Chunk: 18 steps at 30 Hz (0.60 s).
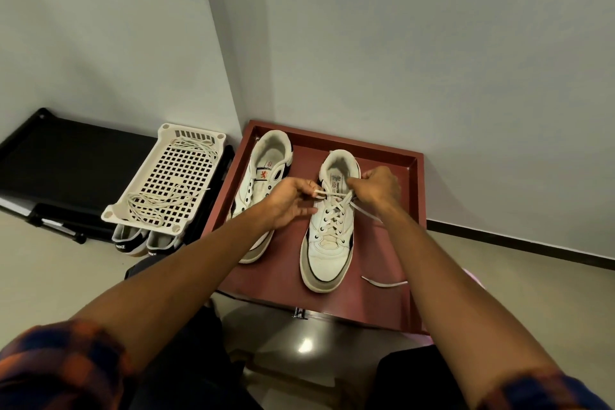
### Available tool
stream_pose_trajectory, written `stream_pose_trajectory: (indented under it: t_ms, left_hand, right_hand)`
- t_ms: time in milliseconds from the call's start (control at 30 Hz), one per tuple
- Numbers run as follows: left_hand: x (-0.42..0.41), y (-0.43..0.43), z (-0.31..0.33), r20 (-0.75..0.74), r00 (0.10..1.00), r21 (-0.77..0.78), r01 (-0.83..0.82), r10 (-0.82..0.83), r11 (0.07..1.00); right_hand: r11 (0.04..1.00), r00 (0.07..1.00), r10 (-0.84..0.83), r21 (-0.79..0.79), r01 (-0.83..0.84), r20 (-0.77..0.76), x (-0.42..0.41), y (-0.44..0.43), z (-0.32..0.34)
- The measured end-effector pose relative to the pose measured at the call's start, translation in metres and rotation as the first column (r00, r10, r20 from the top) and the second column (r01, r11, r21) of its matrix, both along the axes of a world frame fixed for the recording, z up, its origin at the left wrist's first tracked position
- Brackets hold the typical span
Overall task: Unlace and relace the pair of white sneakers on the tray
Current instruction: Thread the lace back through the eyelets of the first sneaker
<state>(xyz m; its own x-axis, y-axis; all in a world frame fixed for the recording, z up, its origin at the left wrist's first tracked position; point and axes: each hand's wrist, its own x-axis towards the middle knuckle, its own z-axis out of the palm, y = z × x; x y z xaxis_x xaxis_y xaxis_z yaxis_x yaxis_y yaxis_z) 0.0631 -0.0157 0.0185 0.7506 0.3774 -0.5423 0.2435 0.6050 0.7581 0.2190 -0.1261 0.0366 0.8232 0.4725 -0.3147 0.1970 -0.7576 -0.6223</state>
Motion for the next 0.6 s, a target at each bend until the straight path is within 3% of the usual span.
stream_pose_trajectory:
  t_ms: [100, 200, 233, 300, 367, 400, 500, 533, 600]
  left_hand:
    - [-0.001, 0.001, -0.002, -0.061, 0.998, 0.016, -0.012, 0.013, 1.0]
    - [0.015, -0.004, 0.01, -0.161, 0.985, 0.359, 0.119, -0.064, 0.926]
    - [0.021, -0.004, 0.014, -0.175, 0.977, 0.504, 0.194, -0.12, 0.842]
    - [0.031, 0.0, 0.019, -0.294, 0.919, 0.729, 0.394, -0.264, 0.56]
    - [0.038, 0.003, 0.024, -0.477, 0.812, 0.785, 0.566, -0.336, 0.253]
    - [0.04, 0.003, 0.026, -0.519, 0.781, 0.782, 0.598, -0.348, 0.175]
    - [0.041, 0.003, 0.027, -0.511, 0.771, 0.777, 0.603, -0.381, 0.178]
    - [0.041, 0.003, 0.028, -0.496, 0.769, 0.76, 0.609, -0.403, 0.227]
    - [0.04, 0.004, 0.026, -0.402, 0.783, 0.683, 0.602, -0.474, 0.414]
  right_hand:
    - [1.0, 1.0, -0.026, 0.004, 0.026, -0.007, -0.003, 0.002, 0.001]
    - [0.997, 0.994, -0.067, 0.032, 0.07, -0.083, 0.001, -0.001, -0.002]
    - [0.996, 0.992, -0.08, 0.04, 0.084, -0.099, 0.002, -0.002, -0.003]
    - [0.993, 0.987, -0.101, 0.051, 0.109, -0.126, 0.004, -0.004, -0.006]
    - [0.989, 0.983, -0.121, 0.065, 0.131, -0.139, 0.004, -0.005, -0.007]
    - [0.988, 0.982, -0.127, 0.071, 0.138, -0.138, 0.003, -0.004, -0.007]
    - [0.989, 0.985, -0.123, 0.072, 0.133, -0.122, 0.002, -0.003, -0.009]
    - [0.987, 0.983, -0.129, 0.075, 0.14, -0.133, 0.003, -0.003, -0.009]
    - [0.983, 0.975, -0.141, 0.089, 0.158, -0.171, 0.006, -0.002, -0.011]
